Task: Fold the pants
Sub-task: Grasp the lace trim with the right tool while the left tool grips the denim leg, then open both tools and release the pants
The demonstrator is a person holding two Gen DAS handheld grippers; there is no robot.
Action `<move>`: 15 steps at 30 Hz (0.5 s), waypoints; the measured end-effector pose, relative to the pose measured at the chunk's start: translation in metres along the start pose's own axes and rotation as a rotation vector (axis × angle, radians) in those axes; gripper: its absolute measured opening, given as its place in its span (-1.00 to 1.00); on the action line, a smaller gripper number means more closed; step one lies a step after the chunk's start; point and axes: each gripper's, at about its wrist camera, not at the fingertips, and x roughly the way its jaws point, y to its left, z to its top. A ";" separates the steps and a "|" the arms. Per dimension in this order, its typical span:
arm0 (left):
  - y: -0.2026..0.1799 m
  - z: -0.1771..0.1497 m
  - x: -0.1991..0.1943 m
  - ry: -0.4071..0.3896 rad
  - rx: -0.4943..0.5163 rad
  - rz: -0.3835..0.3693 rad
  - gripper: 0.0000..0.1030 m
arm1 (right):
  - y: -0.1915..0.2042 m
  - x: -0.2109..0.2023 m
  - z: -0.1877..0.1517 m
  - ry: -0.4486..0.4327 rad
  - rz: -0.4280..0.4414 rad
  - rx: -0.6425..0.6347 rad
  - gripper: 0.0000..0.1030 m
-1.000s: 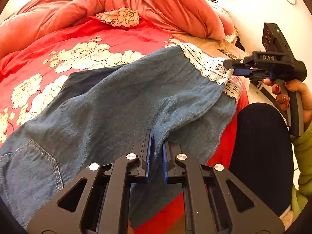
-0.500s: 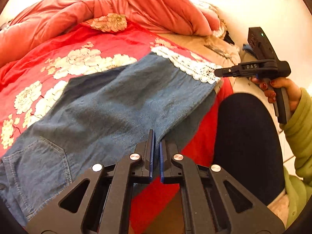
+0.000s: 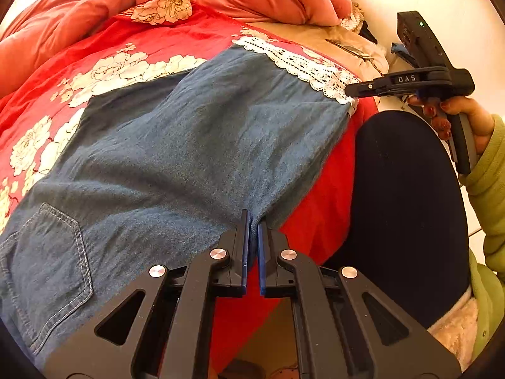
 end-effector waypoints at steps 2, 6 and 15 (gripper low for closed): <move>-0.001 0.001 -0.005 -0.011 0.007 -0.010 -1.00 | 0.001 -0.003 0.000 -0.006 -0.003 -0.008 -0.79; -0.001 -0.001 0.004 0.024 0.013 -0.015 -0.99 | -0.001 0.003 -0.001 0.017 -0.014 -0.003 -0.79; -0.008 -0.003 0.010 0.043 0.042 -0.024 -0.89 | -0.001 -0.030 0.001 -0.062 -0.059 0.006 -0.18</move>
